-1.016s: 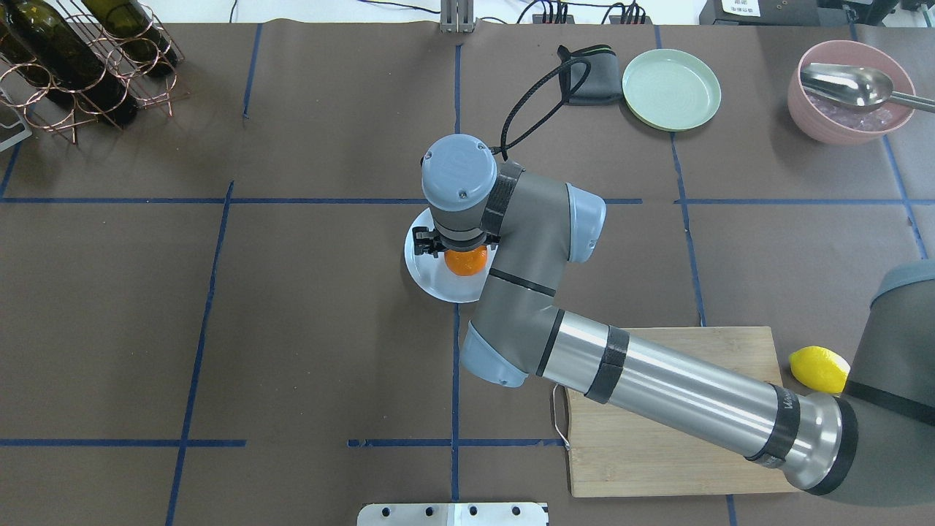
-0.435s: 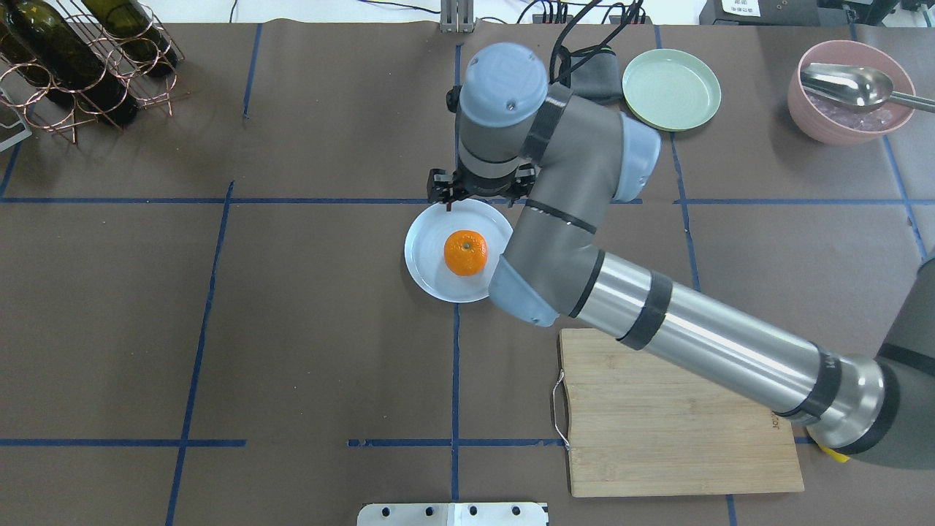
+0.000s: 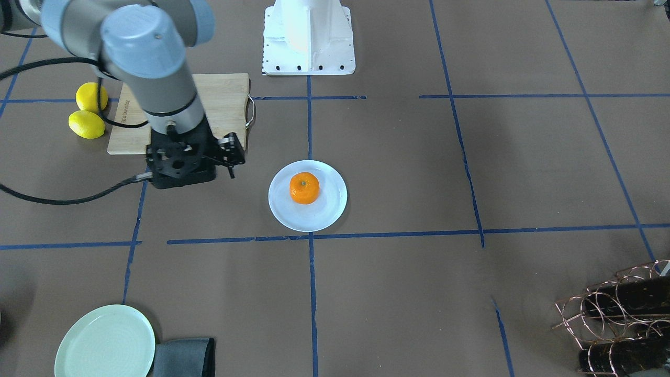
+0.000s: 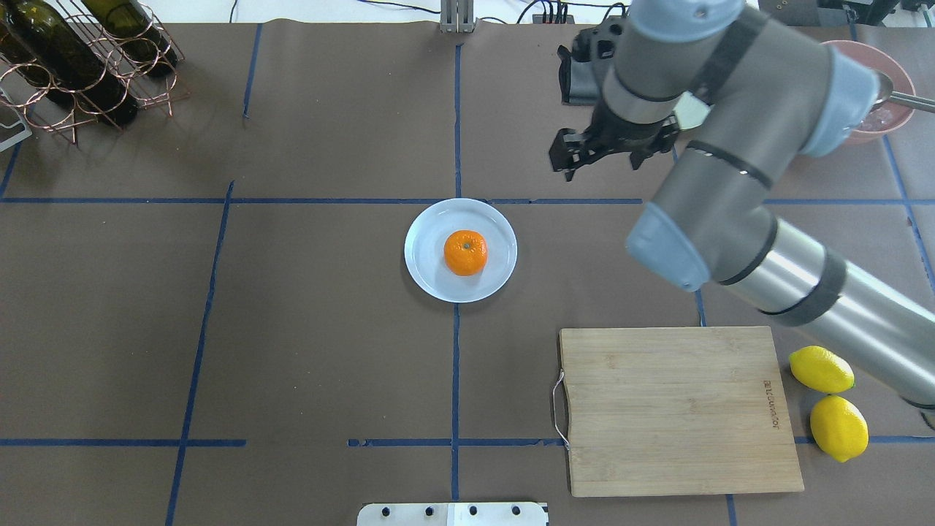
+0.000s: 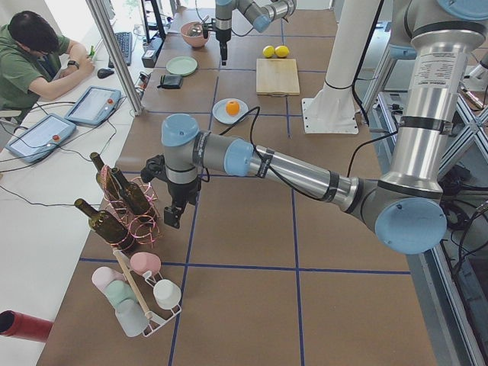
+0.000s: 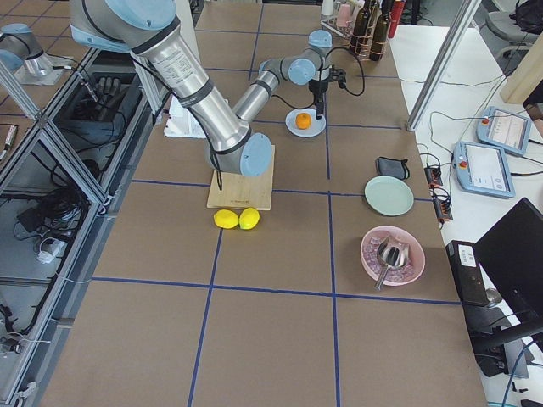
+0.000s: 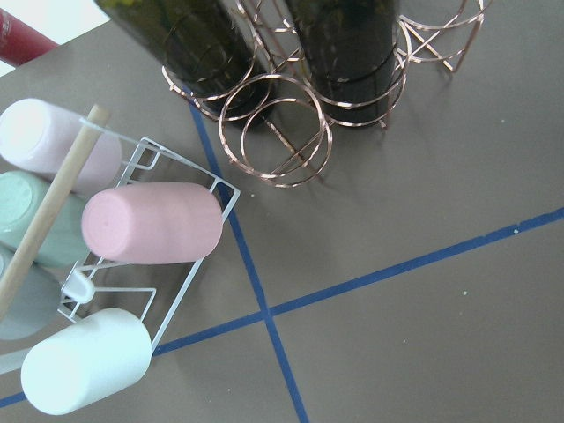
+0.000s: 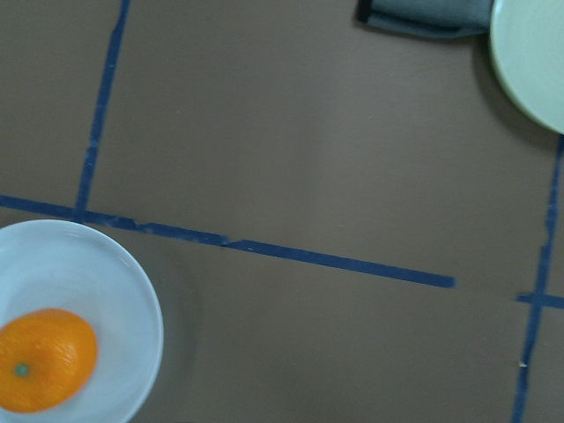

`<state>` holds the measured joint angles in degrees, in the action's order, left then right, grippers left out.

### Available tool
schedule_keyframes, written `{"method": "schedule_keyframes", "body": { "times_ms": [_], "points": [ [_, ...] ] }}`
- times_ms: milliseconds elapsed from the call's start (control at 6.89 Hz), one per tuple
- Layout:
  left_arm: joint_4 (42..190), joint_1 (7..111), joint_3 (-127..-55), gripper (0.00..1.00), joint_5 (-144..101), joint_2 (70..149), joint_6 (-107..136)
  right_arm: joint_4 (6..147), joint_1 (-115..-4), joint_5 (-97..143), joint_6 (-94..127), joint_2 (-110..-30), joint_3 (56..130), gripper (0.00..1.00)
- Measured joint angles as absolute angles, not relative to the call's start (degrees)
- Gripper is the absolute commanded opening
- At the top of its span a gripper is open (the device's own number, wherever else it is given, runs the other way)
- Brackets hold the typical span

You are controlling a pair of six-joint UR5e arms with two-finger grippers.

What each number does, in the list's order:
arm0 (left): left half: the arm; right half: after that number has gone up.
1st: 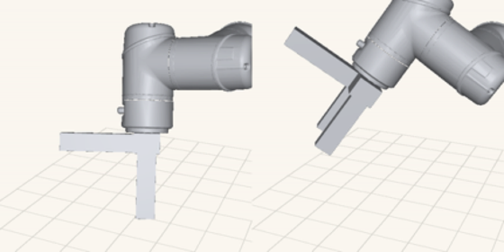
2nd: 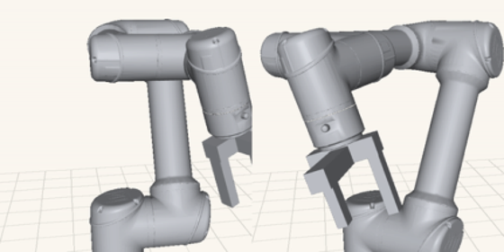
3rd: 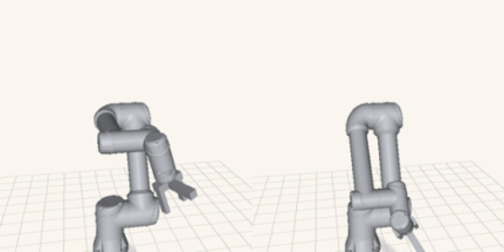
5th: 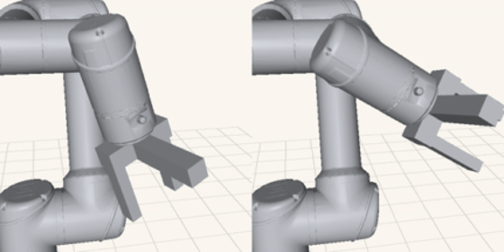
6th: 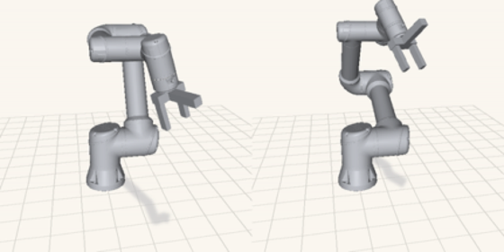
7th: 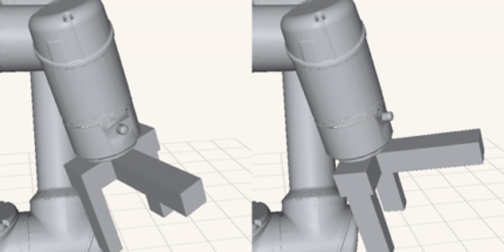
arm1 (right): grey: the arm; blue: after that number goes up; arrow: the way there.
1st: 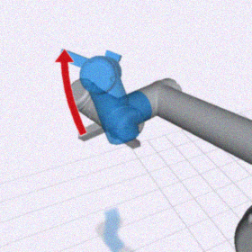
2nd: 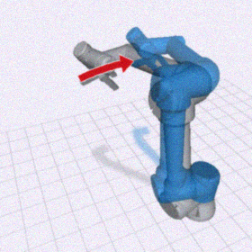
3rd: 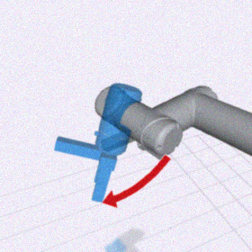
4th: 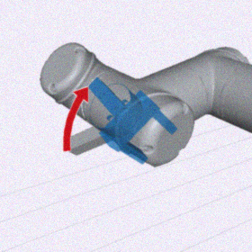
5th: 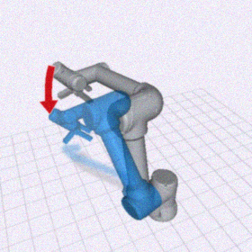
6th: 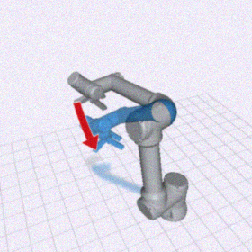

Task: Pick orange to plate
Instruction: 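Open the right gripper and raise it away from the plate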

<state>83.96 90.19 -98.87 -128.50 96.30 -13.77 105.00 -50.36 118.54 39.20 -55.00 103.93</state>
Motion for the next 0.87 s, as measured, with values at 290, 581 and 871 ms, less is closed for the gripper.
{"method": "schedule_keyframes", "body": {
  "times_ms": [290, 581, 871],
  "points": [
    [83.63, 94.03, -94.81, 1.00, -133.48, 92.24, -16.68, 106.40, -61.45, 125.72, 22.35, -64.91, 106.42, 1.00],
    [83.68, 94.68, -93.57, 1.00, -136.43, 89.69, -16.33, 106.36, -70.36, 129.57, 8.86, -73.83, 106.59, 1.00],
    [83.71, 94.66, -94.70, 1.00, -136.59, 89.68, -13.87, 106.31, -76.90, 131.29, -1.55, -80.13, 105.55, 1.00]
  ]
}}
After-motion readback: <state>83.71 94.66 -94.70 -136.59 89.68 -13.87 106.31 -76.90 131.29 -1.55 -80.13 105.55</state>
